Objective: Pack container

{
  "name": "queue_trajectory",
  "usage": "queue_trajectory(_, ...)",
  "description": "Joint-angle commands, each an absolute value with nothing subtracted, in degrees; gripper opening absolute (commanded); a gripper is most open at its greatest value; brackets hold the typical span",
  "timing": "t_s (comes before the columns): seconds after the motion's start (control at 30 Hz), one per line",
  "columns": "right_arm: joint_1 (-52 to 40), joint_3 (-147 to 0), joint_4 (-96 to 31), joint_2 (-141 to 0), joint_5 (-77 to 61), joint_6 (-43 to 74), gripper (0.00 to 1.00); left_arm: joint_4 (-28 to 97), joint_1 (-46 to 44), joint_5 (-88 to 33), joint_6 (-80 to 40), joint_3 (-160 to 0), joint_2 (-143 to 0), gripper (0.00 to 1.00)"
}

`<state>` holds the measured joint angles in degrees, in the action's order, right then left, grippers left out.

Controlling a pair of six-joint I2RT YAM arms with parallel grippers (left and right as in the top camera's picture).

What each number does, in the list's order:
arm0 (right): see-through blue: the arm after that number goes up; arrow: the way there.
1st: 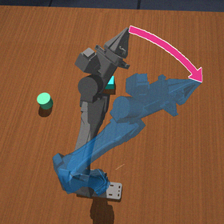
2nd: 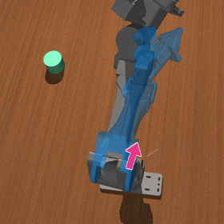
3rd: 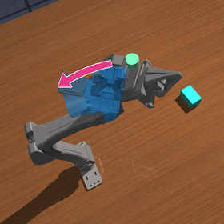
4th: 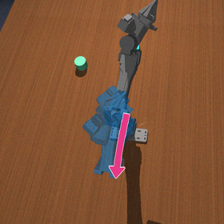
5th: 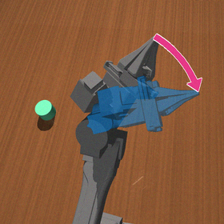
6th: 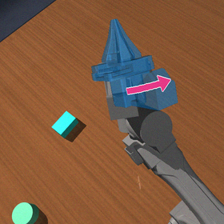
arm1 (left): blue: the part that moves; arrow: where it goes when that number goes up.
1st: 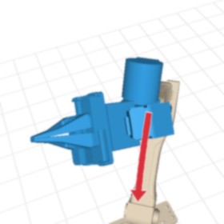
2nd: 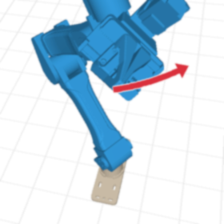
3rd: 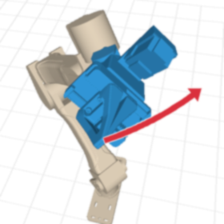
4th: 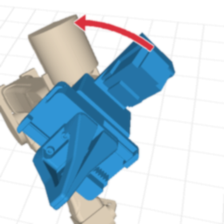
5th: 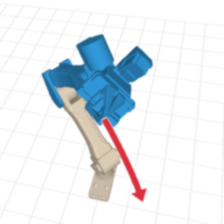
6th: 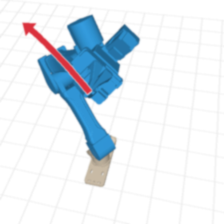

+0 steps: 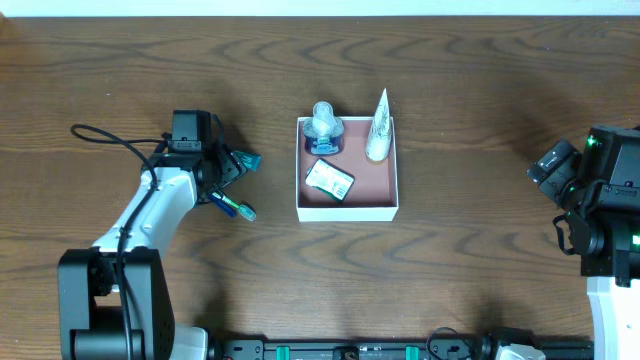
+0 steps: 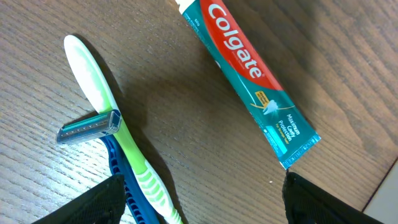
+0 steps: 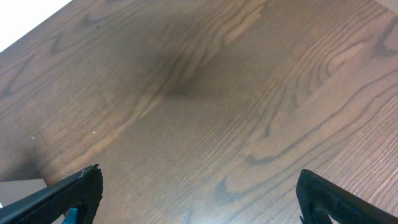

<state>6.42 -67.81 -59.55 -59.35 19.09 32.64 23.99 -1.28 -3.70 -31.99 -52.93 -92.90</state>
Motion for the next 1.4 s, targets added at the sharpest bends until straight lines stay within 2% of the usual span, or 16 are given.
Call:
queue_trajectory(0.0, 6.8, -68.1, -59.6, -59.5, 19.9, 33.4, 0.99, 24.3, -1.0, -3.6, -31.1, -53.3, -94.0, 0.81)
queue_trajectory(0.97, 6.7, -68.1, -59.6, -59.6, 19.9, 33.4, 0.99, 21.1, -1.0, -3.6, -31.3, -49.7, -94.5, 0.81)
queue_trajectory(1.37, 6.7, -68.1, -59.6, -59.6, 19.9, 33.4, 0.99, 18.9, -1.1, -3.7, -31.6, -49.7, -103.9, 0.81)
